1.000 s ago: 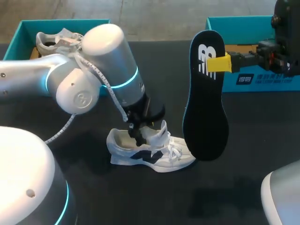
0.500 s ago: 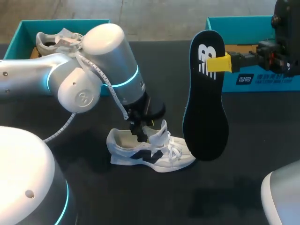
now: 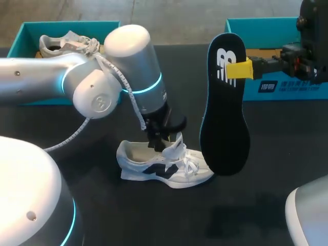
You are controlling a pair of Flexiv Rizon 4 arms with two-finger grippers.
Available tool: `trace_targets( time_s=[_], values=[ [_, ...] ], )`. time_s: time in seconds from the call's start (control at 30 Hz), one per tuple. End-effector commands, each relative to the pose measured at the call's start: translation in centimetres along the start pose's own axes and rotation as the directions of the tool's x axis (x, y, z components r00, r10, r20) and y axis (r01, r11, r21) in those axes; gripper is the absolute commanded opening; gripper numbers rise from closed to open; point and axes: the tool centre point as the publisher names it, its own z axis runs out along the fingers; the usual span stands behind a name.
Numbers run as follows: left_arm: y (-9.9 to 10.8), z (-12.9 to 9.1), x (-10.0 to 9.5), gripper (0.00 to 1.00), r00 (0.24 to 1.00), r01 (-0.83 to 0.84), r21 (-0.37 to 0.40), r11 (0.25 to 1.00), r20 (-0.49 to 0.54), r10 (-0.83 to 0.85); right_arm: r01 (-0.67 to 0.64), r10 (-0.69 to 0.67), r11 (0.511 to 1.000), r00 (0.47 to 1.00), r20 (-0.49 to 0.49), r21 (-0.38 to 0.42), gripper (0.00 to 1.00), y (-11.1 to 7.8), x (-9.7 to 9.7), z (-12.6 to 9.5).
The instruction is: Take the shoe out of the shoebox, open the shoe tongue, remove and reinsert the insole, then place the shoe into the shoebox
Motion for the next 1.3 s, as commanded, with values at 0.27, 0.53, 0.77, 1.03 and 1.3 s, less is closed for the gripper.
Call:
trace_targets(
  time_s=[0.27, 0.53, 0.77, 1.03, 1.3],
  values=[
    [0.1, -0.2, -0.1, 0.00, 1.000, -0.009, 0.012, 1.000, 0.004, 0.009, 0.000, 0.000, 1.000, 1.000, -0.003, 0.003, 0.00, 0.3, -0.2, 0.3],
    [0.1, -1.8, -0.2, 0.00, 0.996, -0.092, 0.047, 0.995, 0.003, 0.092, 0.000, 0.000, 1.000, 1.000, -0.003, 0.003, 0.00, 0.3, -0.2, 0.3],
    [0.5, -4.4, -0.6, 0.00, 0.973, -0.230, 0.052, 0.972, 0.016, 0.229, 0.000, 0.000, 1.000, 1.000, -0.003, 0.003, 0.00, 0.3, -0.2, 0.3],
    [1.0, -6.4, -1.2, 0.00, 0.908, -0.417, 0.067, 0.907, -0.026, 0.419, 0.000, 0.000, 1.000, 1.000, -0.003, 0.003, 0.00, 0.3, -0.2, 0.3],
    [0.4, -7.7, -1.0, 0.00, 0.730, -0.676, 0.046, 0.735, -0.088, 0.677, 0.000, 0.000, 1.000, 1.000, -0.003, 0.003, 0.00, 0.3, -0.2, 0.3]
  ],
)
